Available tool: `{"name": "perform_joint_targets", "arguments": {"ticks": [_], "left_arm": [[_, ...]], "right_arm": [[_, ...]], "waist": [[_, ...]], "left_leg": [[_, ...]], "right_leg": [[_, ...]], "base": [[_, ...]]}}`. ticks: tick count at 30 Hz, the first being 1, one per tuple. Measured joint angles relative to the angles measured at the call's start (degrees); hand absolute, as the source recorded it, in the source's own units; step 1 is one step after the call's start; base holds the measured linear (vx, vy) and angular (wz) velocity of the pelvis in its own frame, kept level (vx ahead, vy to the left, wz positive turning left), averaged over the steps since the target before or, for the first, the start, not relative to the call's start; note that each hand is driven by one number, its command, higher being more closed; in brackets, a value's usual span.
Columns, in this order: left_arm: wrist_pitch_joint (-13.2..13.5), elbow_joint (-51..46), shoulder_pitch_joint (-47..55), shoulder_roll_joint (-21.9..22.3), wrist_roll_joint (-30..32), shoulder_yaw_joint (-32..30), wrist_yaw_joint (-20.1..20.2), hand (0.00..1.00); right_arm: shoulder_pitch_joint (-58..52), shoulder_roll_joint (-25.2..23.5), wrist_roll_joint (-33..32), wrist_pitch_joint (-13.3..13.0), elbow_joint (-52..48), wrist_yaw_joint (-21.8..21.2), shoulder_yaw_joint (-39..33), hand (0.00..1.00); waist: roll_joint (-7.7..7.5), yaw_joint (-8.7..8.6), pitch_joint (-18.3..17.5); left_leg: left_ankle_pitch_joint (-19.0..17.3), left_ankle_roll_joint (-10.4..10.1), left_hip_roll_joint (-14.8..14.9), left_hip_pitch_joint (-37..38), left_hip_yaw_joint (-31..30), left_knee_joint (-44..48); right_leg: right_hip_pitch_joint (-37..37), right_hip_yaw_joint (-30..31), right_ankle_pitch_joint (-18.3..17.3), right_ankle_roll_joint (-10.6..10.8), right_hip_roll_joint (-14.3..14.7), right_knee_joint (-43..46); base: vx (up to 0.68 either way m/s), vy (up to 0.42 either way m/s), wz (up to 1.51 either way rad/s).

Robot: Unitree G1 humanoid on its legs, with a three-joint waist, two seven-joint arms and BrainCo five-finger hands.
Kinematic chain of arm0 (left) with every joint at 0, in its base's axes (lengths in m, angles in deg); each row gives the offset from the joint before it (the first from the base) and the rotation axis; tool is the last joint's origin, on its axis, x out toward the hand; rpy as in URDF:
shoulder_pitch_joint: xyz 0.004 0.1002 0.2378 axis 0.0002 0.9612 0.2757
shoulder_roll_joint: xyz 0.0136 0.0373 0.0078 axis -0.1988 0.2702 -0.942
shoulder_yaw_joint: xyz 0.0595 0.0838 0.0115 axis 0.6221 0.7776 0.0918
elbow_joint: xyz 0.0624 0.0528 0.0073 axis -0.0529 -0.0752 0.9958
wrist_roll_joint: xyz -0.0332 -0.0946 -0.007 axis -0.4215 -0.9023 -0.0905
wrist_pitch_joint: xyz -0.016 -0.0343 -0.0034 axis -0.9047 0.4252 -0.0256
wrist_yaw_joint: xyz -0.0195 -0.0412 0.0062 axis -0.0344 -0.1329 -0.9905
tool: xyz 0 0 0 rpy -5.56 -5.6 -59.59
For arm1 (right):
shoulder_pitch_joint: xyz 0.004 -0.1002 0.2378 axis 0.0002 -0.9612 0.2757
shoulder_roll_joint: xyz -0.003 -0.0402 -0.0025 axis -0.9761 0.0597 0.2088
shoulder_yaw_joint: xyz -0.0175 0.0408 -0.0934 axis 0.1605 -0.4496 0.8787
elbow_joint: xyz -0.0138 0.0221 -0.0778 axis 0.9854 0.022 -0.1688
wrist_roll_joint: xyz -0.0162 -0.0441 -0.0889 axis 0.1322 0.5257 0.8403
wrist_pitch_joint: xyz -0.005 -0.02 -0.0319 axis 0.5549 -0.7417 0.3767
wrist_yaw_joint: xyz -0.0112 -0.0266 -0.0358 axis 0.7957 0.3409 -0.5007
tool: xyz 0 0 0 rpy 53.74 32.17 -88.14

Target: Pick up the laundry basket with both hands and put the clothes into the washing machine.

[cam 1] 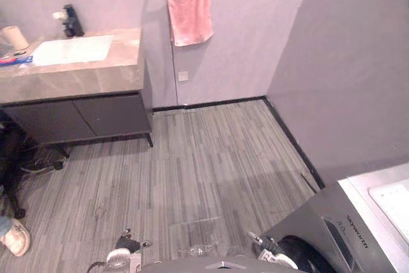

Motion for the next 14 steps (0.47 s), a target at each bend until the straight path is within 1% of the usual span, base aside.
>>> {"name": "perform_joint_targets", "arguments": {"ticks": [1, 2, 3, 4, 5, 6, 7, 8, 9, 10, 11, 12, 14], "left_arm": [[0.01, -0.16, -0.35, -0.51, -0.12, 1.40, 0.01, 0.00], [0.04, -0.45, -1.13, -0.65, -0.51, 2.30, -0.06, 0.00], [0.03, -0.42, -1.25, -0.55, -0.63, 2.63, -0.05, 0.00], [0.01, -0.40, -1.27, -0.24, -0.66, 2.94, -0.02, 0.00], [0.02, -0.45, -1.31, -0.35, -0.76, 3.53, 0.04, 0.00], [0.04, -0.47, -1.37, -0.82, -0.97, 4.65, 0.12, 0.00], [0.09, -0.51, -1.39, -1.25, -1.03, 5.01, 0.16, 0.00], [-0.04, 0.09, -1.62, -1.28, -1.03, 5.32, 0.21, 0.00], [-0.02, 0.10, -1.20, -0.24, -0.92, 5.79, 0.30, 0.00], [-0.02, 0.12, -0.96, 0.20, -0.91, 5.80, 0.35, 0.00], [-0.04, 0.88, -0.84, 1.14, -0.65, 5.87, 0.49, 0.00], [-0.03, 1.24, -1.02, 1.30, -0.88, 5.89, 0.49, 0.00], [-0.05, 1.38, -1.00, 1.25, -1.90, 5.77, 0.48, 0.00]], "right_arm": [[-0.20, -0.41, -0.06, -0.05, -0.01, 0.02, 0.32, 0.00], [-0.04, -0.43, -0.05, -0.11, 0.00, 0.03, 0.67, 0.00], [-0.01, -0.45, -0.07, -0.15, 0.05, 0.03, 0.59, 0.00], [-0.07, -0.44, -0.11, -0.27, 0.07, 0.04, 0.50, 0.00], [-0.09, -0.44, -0.13, -0.27, 0.20, 0.10, 0.48, 0.00], [-0.49, -0.65, -0.09, -0.17, 0.60, 0.09, 0.48, 0.00], [-0.87, -1.08, -0.03, -0.02, 0.73, 0.09, 0.48, 0.00], [-1.08, -1.22, -0.18, 0.27, 1.10, 0.09, 0.07, 0.00], [-1.43, -0.18, 0.02, 0.30, 1.21, 0.16, 0.07, 0.00], [-1.37, 0.22, 0.05, 0.31, 1.30, 0.15, 0.10, 0.00], [-1.40, 1.05, 0.06, 0.29, 1.53, 0.14, 0.22, 0.00], [-1.42, 1.13, -0.02, 0.28, 1.89, 0.13, 0.04, 0.00], [-1.40, 1.25, 0.00, 0.28, 2.77, 0.12, 0.01, 0.00]], "waist": [[-1.00, -0.08, -0.04], [-1.62, 0.22, 0.35], [-1.55, 0.19, 0.31], [-1.16, -0.14, 0.25], [-1.40, -0.20, 0.09], [-2.36, -0.16, -0.38], [-3.38, 0.08, -0.87], [-3.37, -0.12, -1.08], [-1.65, 0.03, -1.66], [-0.96, 0.18, -1.89], [0.70, -0.02, -2.00], [0.98, -0.13, -2.03], [0.96, -0.19, -2.09]], "left_leg": [[0.20, 0.32, 0.19, -0.16, -0.48, -0.07], [0.22, 0.33, 0.54, -0.72, -0.74, -0.13], [0.36, 0.10, 0.89, -1.30, -1.04, -0.10], [0.88, -0.73, 1.67, -2.47, -2.12, -0.11], [1.47, -1.65, 1.96, -3.34, -2.64, -0.21], [2.22, -2.60, 1.65, -4.00, -3.04, -0.28], [2.80, -3.12, 1.14, -4.10, -3.05, -0.31], [4.45, -4.12, 1.83, -3.26, -3.50, -0.95], [5.93, -4.76, 3.46, -2.39, -3.50, -2.71], [6.31, -5.08, 4.10, -2.20, -3.56, -3.29], [6.56, -5.32, 5.58, -2.14, -4.14, -3.35], [6.68, -5.55, 5.97, -2.03, -4.84, -3.34], [6.76, -6.01, 7.01, -1.91, -6.10, -3.33]], "right_leg": [[-0.42, 0.11, -2.05, -1.46, -0.16, 0.17], [-0.85, 0.06, -5.11, -2.02, -0.29, -2.48], [-1.17, 0.07, -6.41, -2.24, -0.22, -4.59], [-0.99, 0.42, -7.57, -2.30, 0.16, -10.96], [0.36, 1.35, -6.77, -2.01, 0.81, -19.07], [1.27, 1.37, -4.75, -1.99, 0.29, -24.90], [1.64, 1.18, -3.66, -2.08, -0.29, -27.79], [2.91, 0.58, -2.37, 0.84, 0.33, -29.49], [3.80, 0.46, -1.59, 0.13, 2.41, -31.80], [4.24, 0.31, -0.86, 0.09, 3.14, -33.05], [6.45, -1.28, 0.36, -0.32, 4.61, -36.18], [7.32, -1.92, 0.78, -0.48, 5.04, -36.77], [8.83, -3.65, 0.88, -0.58, 6.00, -37.70]], "base": [[-0.01, -0.082, 0.60], [-0.02, -0.126, 0.52], [-0.03, -0.130, 0.40], [-0.02, -0.135, 0.34], [0.01, -0.168, 0.35], [0.03, -0.164, 0.21], [0.11, -0.254, 0.23], [0.19, -0.269, 0.07], [0.21, -0.242, -0.02], [0.20, -0.187, -0.06], [0.14, -0.118, 0.09], [0.17, -0.141, 0.36], [0.11, -0.089, 0.30]]}}
